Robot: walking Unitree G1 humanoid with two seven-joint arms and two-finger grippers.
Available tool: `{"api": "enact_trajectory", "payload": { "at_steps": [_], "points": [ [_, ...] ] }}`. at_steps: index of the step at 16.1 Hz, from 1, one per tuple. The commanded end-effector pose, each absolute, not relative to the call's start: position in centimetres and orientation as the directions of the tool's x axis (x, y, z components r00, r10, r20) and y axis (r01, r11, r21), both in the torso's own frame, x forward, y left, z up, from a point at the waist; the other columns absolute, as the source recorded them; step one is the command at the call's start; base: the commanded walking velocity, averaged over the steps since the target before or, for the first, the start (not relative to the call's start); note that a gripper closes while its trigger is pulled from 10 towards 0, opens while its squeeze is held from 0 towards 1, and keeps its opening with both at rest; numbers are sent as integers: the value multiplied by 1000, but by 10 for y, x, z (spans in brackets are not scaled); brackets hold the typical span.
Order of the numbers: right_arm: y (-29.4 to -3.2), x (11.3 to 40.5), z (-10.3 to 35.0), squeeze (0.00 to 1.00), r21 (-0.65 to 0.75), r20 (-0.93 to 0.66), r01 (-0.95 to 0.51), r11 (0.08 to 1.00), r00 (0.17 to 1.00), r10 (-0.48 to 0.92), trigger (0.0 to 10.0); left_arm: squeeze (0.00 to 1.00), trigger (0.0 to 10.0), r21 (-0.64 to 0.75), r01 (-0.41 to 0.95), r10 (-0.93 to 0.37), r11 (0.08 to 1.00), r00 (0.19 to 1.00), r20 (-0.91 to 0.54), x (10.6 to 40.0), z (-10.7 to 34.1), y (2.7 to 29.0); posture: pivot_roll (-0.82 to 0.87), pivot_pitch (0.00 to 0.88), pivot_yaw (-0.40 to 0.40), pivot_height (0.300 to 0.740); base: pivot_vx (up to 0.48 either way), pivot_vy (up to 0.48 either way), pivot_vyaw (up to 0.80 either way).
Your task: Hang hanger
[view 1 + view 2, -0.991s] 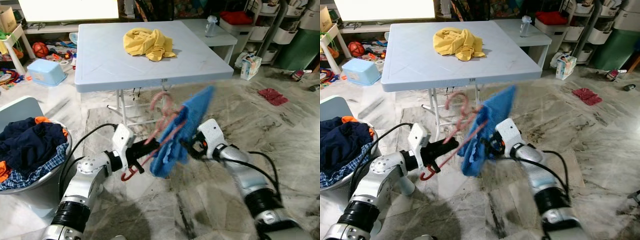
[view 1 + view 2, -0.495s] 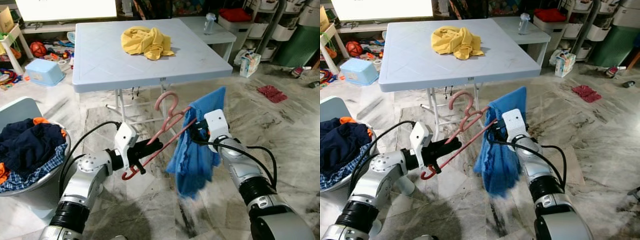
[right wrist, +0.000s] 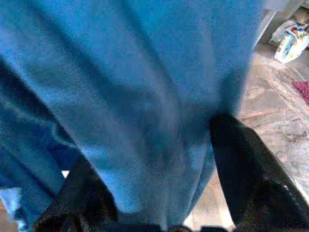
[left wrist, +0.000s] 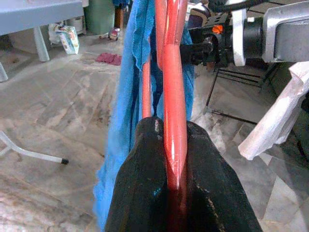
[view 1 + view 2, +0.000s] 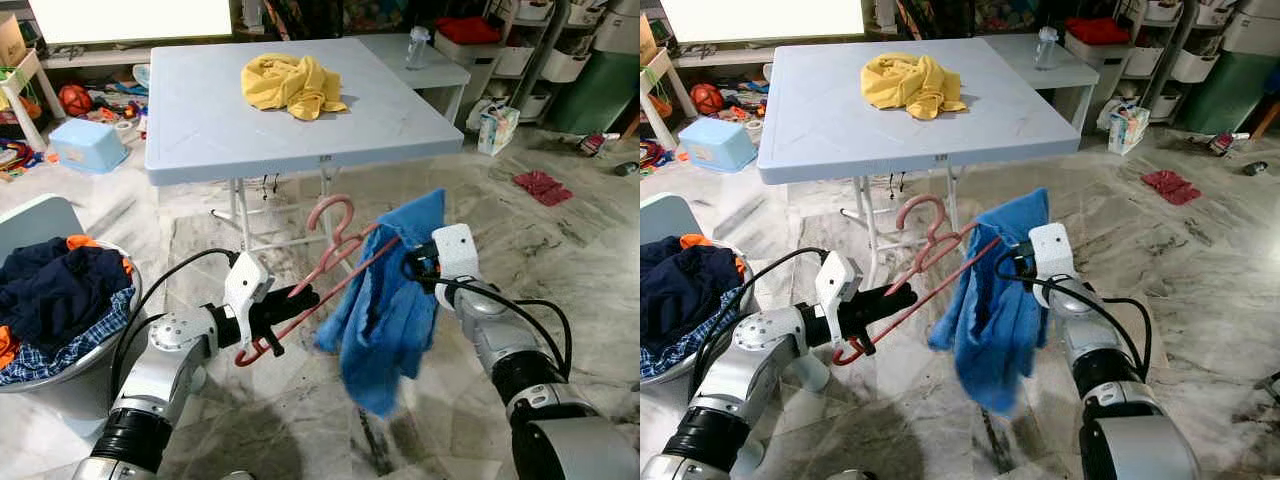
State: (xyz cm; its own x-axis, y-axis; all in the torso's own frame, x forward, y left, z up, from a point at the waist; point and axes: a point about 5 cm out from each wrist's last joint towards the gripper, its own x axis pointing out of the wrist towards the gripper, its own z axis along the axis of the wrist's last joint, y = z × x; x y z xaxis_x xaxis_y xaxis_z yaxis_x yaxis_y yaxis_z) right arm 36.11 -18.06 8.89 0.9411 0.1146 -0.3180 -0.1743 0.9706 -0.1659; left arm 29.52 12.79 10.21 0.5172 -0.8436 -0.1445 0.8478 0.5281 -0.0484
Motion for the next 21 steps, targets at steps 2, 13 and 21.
{"api": "enact_trajectory", "payload": {
  "at_steps": [2, 13, 21],
  "points": [
    [-186, 370, 105, 0, -149, -261, -131, 980, 961, 89, 0, 0, 0, -4, 852, -846, 523, 519, -122, 299, 110, 126, 40, 0, -78, 740, 0, 0, 0],
    [-186, 394, 182, 0, -204, 51, -22, 979, 998, 33, 0, 0, 0, 14, 817, -796, 577, 566, -215, 287, 80, 139, 39, 2, -84, 740, 0, 0, 0],
    [-177, 397, 178, 0, -234, 42, 28, 972, 999, -18, 0, 0, 0, -21, 872, -859, 489, 477, -188, 236, 84, 146, 87, 1, -96, 740, 0, 0, 0]
  ]
}}
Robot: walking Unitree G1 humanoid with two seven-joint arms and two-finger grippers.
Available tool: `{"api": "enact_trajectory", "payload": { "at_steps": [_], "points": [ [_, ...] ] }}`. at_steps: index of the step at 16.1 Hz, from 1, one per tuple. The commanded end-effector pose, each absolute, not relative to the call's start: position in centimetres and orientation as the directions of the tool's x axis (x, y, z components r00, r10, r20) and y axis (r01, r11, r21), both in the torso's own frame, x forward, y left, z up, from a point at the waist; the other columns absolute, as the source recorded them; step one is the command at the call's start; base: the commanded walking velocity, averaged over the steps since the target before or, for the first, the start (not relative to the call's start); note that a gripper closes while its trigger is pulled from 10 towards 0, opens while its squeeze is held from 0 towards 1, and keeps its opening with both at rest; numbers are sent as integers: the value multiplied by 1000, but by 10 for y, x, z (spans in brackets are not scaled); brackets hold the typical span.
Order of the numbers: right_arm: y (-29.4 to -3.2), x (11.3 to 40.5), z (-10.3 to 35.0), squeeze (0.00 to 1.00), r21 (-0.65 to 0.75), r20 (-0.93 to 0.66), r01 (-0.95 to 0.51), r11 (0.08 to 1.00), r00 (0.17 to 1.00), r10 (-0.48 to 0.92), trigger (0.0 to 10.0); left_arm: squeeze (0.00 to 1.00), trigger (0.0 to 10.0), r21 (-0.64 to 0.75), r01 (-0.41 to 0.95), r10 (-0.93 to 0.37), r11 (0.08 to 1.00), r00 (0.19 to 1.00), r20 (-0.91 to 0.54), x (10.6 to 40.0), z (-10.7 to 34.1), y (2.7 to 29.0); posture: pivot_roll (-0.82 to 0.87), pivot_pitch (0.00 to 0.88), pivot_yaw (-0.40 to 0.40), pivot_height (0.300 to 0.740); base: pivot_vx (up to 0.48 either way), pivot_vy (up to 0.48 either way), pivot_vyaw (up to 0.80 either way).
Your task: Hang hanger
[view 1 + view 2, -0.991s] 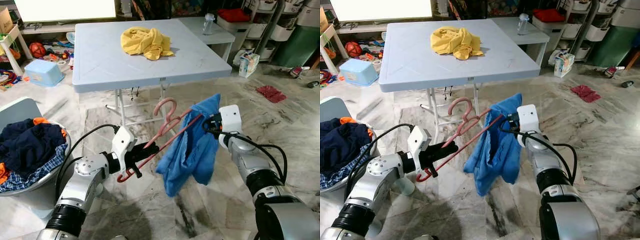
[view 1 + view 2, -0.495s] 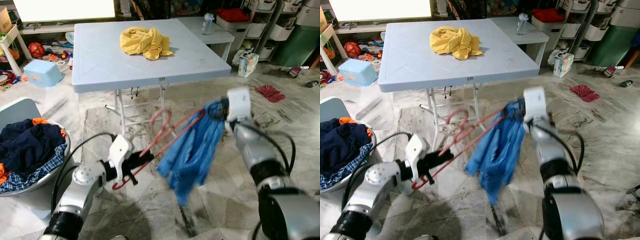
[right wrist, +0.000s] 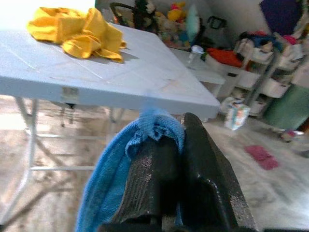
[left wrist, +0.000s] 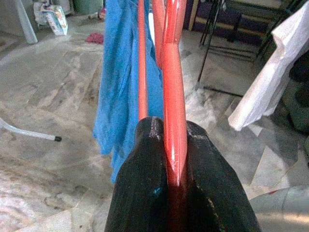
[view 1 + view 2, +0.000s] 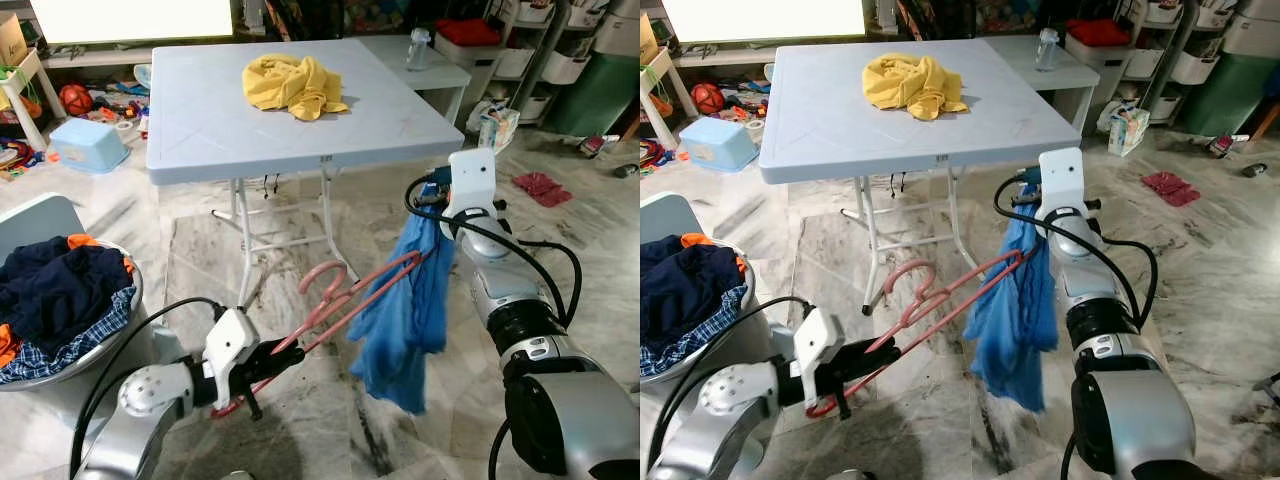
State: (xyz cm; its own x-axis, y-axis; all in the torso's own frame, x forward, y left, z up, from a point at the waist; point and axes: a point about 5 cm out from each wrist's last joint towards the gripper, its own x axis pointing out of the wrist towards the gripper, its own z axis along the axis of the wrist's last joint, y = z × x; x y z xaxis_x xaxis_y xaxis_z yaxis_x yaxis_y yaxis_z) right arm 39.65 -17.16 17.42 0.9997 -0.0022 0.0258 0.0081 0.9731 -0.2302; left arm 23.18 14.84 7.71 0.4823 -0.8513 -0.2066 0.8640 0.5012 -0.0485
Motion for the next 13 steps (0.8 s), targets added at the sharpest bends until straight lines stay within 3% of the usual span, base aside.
{"api": "enact_trajectory", "payload": {
  "at_steps": [1, 3, 5, 9, 10, 13],
  "points": [
    [-184, 395, 173, 0, -276, 29, 58, 959, 998, -52, 0, 0, 0, -55, 860, -855, 508, 495, -156, 227, 89, 150, 90, 1, -97, 740, 0, 0, 0],
    [-201, 391, 168, 0, -238, 21, 117, 964, 993, -115, 0, 0, 0, -107, 835, -833, 540, 512, -210, 207, 83, 163, 103, 7, -104, 740, 0, 0, 0],
    [-202, 393, 174, 0, -208, 38, 133, 969, 991, -128, 0, 0, 0, -109, 818, -810, 564, 523, -268, 204, 74, 167, 100, 13, -99, 740, 0, 0, 0],
    [-169, 401, 198, 0, -45, 100, 12, 999, 995, -7, 0, 0, 0, -96, 808, -767, 582, 505, -396, 217, 62, 159, 79, 11, -91, 740, 0, 0, 0],
    [-156, 401, 205, 0, -34, 127, -60, 998, 990, 64, 0, 0, 0, -128, 789, -761, 601, 515, -396, 226, 62, 154, 69, 10, -90, 740, 0, 0, 0],
    [-150, 396, 201, 0, -30, 126, -138, 990, 982, 141, 0, 0, 0, -161, 743, -734, 649, 555, -392, 246, 61, 144, 48, 6, -88, 740, 0, 0, 0]
  ]
}}
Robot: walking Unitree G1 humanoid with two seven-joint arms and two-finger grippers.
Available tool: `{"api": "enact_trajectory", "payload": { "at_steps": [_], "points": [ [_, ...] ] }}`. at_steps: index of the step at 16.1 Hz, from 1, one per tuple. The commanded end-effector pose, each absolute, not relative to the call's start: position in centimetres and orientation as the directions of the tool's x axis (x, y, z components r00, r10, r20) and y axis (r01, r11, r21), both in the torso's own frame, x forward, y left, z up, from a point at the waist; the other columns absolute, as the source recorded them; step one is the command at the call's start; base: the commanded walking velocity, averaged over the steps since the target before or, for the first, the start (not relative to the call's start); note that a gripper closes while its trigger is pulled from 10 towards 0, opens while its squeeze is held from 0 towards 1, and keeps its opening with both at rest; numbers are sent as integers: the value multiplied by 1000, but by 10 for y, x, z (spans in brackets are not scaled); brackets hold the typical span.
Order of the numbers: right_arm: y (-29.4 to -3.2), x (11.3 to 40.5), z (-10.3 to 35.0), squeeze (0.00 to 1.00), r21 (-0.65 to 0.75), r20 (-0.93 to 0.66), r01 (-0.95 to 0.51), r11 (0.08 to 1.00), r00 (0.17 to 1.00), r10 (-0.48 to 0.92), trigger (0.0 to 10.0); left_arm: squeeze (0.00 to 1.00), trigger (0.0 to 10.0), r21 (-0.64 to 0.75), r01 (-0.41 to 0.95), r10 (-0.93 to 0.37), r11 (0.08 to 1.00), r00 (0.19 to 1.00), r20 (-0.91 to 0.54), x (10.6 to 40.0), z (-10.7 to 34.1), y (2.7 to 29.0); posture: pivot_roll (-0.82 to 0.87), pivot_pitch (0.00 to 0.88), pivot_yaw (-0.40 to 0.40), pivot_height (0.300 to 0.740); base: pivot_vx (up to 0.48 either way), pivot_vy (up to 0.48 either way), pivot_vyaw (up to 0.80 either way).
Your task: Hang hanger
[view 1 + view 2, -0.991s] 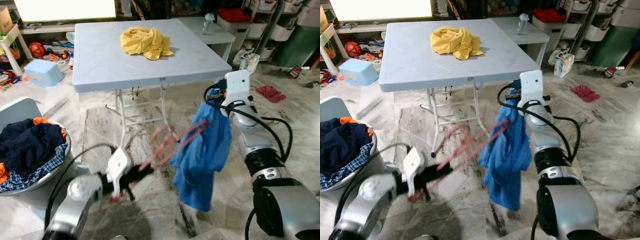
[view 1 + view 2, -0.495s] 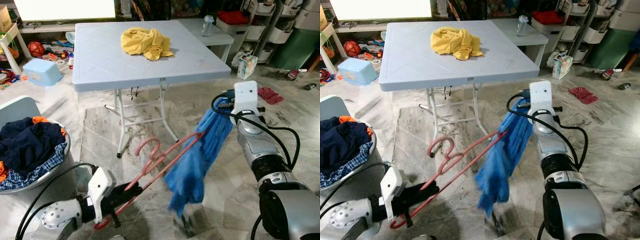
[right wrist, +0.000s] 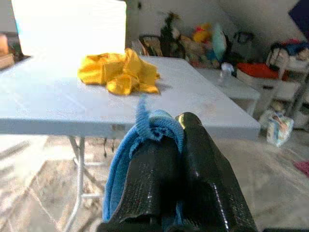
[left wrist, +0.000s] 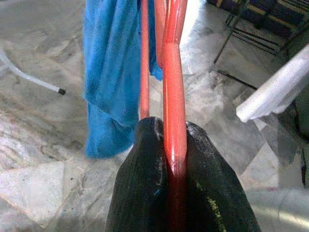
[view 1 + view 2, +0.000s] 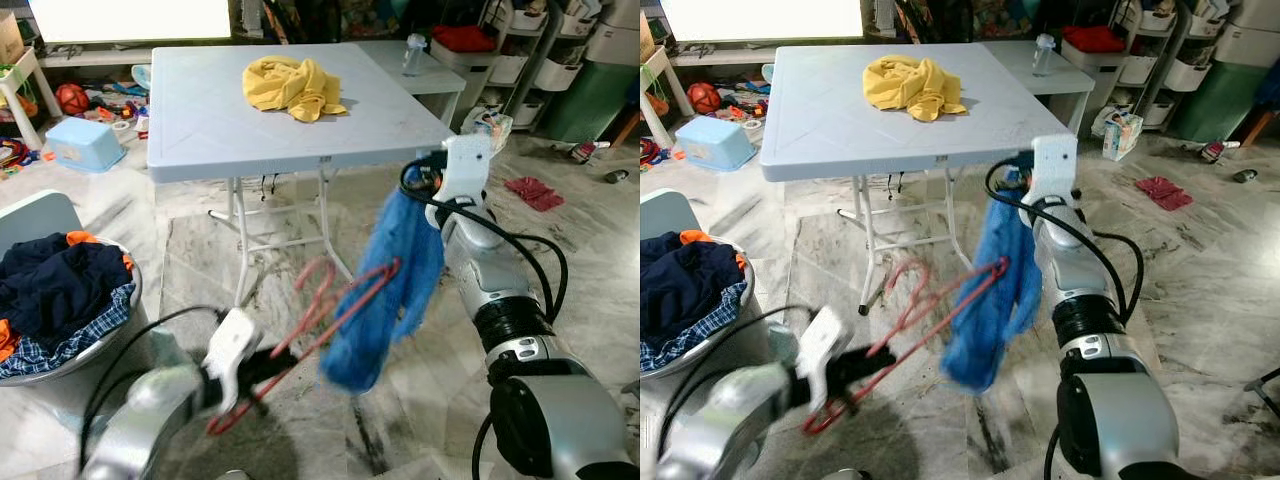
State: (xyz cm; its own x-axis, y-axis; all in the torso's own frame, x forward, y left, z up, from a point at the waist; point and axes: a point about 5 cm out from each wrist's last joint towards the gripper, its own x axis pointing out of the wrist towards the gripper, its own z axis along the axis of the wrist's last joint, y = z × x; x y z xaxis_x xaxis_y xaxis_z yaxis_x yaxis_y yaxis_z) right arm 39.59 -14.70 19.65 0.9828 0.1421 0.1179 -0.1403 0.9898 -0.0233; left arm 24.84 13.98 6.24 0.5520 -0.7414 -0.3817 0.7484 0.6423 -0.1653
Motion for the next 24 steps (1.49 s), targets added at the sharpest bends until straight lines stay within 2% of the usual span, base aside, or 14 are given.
{"api": "enact_trajectory", "payload": {
  "at_steps": [1, 2, 4, 6, 8, 9, 11, 13, 15, 16, 17, 18, 21, 24],
  "points": [
    [-153, 394, 206, 0, 0, 186, -132, 991, 974, 130, 0, 0, 0, -180, 723, -723, 667, 569, -392, 253, 62, 140, 45, 5, -88, 740, 0, 0, 0],
    [-162, 390, 224, 0, 54, 312, -97, 994, 947, 76, 0, 0, 0, -207, 738, -747, 642, 541, -387, 256, 63, 131, 30, 3, -78, 740, 0, 0, 0],
    [-174, 389, 228, 0, 21, 341, -9, 1000, 940, 2, 0, 0, 0, -235, 790, -807, 566, 473, -354, 251, 71, 119, 27, 2, -75, 740, 0, 0, 0],
    [-185, 389, 219, 0, -11, 300, 74, 997, 951, -68, 0, 0, 0, -257, 829, -850, 497, 406, -335, 243, 77, 114, 38, 3, -76, 740, 0, 0, 0],
    [-208, 389, 205, 0, 85, 195, 226, 970, 951, -239, 0, 0, 0, -278, 858, -888, 433, 353, -296, 230, 86, 120, 47, 5, -79, 740, 0, 0, 0],
    [-219, 388, 199, 0, 116, 150, 294, 949, 939, -309, 0, 0, 0, -276, 850, -886, 448, 382, -262, 228, 90, 125, 50, 5, -80, 740, 0, 0, 0],
    [-232, 384, 188, 0, 67, 102, 359, 931, 926, -365, 0, 0, 0, -221, 751, -783, 622, 604, -148, 242, 103, 142, 60, 8, -88, 740, 0, 0, 0],
    [-247, 378, 185, 0, 69, 84, 417, 906, 903, -422, 0, 0, 0, -220, 599, -627, 770, 774, -86, 244, 109, 166, 56, 5, -90, 740, 0, 0, 0],
    [-248, 374, 181, 0, 59, 80, 391, 919, 915, -394, 0, 0, 0, -196, 486, -509, 851, 856, -89, 247, 106, 178, 62, 8, -95, 740, 0, 0, 0],
    [-246, 372, 177, 0, 55, 71, 365, 929, 927, -368, 0, 0, 667, -177, 433, -453, 884, 887, -93, 250, 105, 181, 62, 9, -95, 740, 0, 0, 0],
    [-237, 369, 167, 0, 66, 49, 282, 957, 957, -285, 0, 0, 8275, -137, 337, -350, 932, 933, -88, 255, 105, 184, 61, 11, -95, 740, 0, 0, 0],
    [-228, 364, 160, 0, 52, 41, 203, 978, 978, -205, 0, 0, 10000, -98, 282, -290, 954, 954, -80, 260, 107, 181, 55, 13, -91, 740, 0, 0, 0],
    [-202, 346, 148, 0, 58, 40, -31, 998, 999, 29, 0, 0, 10000, -67, 168, -170, 984, 985, -30, 273, 114, 162, 44, 20, -79, 740, 0, 0, 0],
    [-194, 331, 149, 0, 32, 82, -128, 991, 989, 125, 0, 0, 10000, 16, 98, -98, 995, 995, 9, 278, 119, 144, 45, 17, -71, 740, 0, 0, 0]
  ]
}}
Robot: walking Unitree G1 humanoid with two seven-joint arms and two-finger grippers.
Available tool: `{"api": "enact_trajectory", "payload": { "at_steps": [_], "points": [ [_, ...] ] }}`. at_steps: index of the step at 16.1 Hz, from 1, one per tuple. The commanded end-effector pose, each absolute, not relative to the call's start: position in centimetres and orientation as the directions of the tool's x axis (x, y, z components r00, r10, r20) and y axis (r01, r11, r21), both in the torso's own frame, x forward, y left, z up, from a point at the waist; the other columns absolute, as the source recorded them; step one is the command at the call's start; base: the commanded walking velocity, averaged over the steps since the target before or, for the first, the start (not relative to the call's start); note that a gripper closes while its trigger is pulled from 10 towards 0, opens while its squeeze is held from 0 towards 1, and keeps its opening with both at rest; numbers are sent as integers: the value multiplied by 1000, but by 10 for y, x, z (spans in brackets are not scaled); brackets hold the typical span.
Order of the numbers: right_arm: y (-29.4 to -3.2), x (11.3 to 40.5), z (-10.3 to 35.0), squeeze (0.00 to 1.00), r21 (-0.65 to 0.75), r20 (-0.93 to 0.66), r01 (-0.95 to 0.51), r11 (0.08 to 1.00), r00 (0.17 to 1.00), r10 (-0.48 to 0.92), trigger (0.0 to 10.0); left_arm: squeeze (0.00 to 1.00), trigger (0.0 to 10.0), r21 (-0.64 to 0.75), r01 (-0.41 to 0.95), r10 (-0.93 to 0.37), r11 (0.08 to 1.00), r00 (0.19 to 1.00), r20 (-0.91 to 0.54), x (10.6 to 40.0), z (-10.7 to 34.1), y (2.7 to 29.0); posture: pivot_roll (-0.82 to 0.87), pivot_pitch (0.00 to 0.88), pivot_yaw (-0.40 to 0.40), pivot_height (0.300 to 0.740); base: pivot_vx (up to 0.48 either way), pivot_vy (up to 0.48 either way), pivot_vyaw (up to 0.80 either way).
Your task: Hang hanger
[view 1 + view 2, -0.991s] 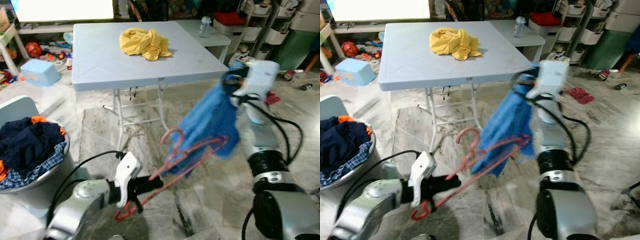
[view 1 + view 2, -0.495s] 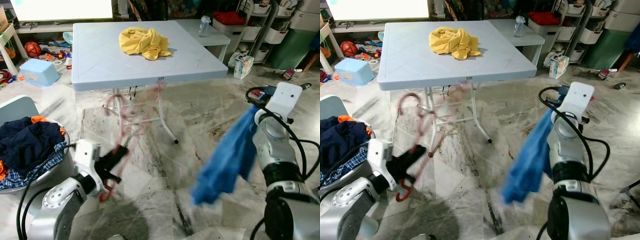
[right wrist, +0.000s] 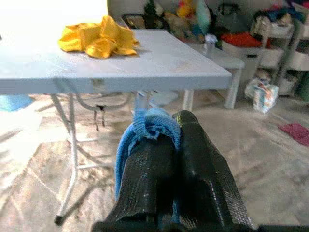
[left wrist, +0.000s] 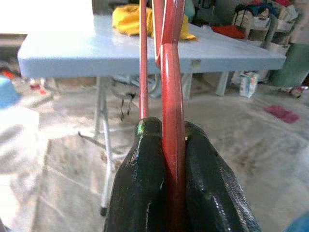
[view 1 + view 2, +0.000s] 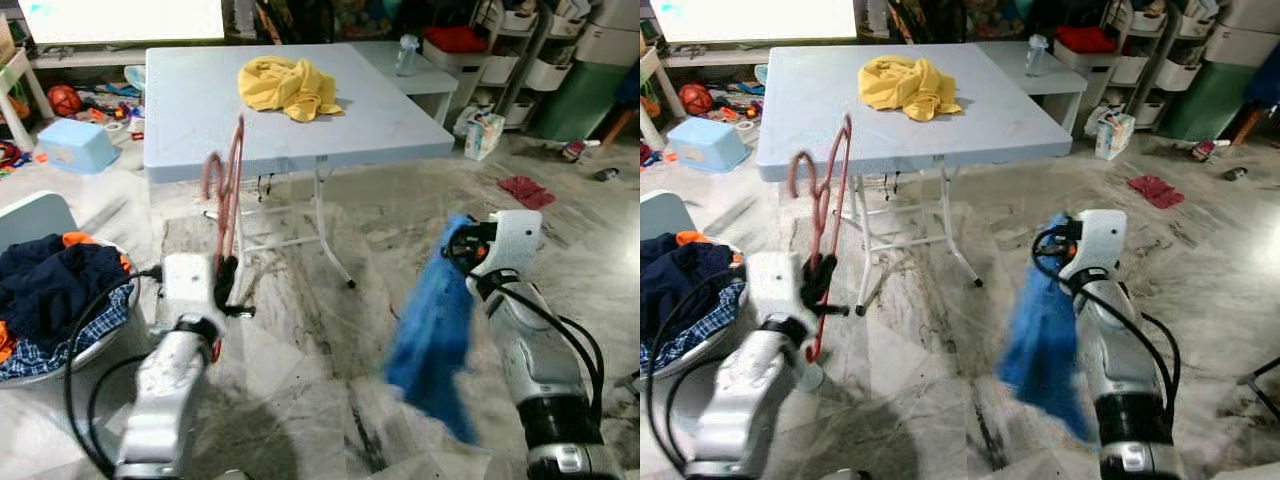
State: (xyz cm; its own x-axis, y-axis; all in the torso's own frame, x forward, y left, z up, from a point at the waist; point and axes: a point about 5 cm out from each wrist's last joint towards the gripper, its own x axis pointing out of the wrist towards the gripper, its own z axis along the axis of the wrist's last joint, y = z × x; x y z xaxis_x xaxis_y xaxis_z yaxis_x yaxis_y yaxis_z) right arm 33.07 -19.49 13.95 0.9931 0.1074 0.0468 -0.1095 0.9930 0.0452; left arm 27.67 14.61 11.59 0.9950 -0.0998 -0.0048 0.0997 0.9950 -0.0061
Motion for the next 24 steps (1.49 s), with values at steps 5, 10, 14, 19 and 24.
{"api": "enact_trajectory", "payload": {
  "at_steps": [5, 10, 14, 19, 24],
  "points": [
    [-183, 328, 161, 0, 117, 130, -136, 984, 984, 121, 3333, 0, 10000, 76, 77, -78, 994, 997, 14, 280, 108, 138, 49, 0, -60, 740, 0, 0, 0],
    [-183, 311, 154, 0, 83, 78, -136, 987, 989, 129, 10000, 0, 10000, 215, 92, -104, 972, 994, 43, 268, 123, 176, 68, 0, -55, 740, 0, 0, 0],
    [-175, 306, 157, 0, 114, 79, -238, 965, 970, 230, 10000, 0, 10000, 236, 213, -221, 948, 975, 9, 256, 126, 176, 77, 0, -54, 740, 0, 0, 0],
    [-171, 284, 148, 0, 189, 91, -148, 971, 987, 133, 10000, 0, 10000, 217, 88, -99, 972, 994, 43, 246, 130, 176, 88, 0, -19, 740, 116, 0, 0],
    [-156, 275, 143, 0, 217, 88, -166, 962, 985, 150, 10000, 0, 10000, 212, 43, -43, 976, 999, -3, 241, 120, 180, 99, 10, -36, 740, 331, 0, 0]
  ]
}}
